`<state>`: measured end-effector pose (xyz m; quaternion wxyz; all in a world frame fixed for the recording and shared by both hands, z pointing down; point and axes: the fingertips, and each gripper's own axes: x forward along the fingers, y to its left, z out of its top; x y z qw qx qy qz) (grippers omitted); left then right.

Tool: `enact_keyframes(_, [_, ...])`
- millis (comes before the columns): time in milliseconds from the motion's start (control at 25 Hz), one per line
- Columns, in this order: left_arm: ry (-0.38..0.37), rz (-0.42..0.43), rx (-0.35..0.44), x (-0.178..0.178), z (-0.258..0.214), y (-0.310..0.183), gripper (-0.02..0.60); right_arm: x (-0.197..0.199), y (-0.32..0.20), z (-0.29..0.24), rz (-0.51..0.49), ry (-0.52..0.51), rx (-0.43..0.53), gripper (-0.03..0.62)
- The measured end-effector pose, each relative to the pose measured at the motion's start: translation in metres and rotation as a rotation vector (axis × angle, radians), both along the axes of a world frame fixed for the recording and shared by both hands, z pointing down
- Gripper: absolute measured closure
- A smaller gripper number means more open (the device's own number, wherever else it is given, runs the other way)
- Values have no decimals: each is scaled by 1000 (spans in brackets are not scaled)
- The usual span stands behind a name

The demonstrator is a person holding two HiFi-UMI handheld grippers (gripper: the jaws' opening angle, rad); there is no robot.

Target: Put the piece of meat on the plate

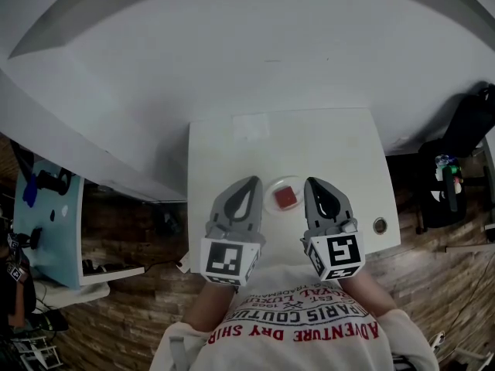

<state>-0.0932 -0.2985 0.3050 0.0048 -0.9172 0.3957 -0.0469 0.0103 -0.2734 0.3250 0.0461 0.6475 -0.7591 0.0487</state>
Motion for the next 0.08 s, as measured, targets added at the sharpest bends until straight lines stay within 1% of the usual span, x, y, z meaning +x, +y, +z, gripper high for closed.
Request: enact_keyframes(80, [-1,5,-3,3,2,-1,574,2,-1,2,0,0,-2,582])
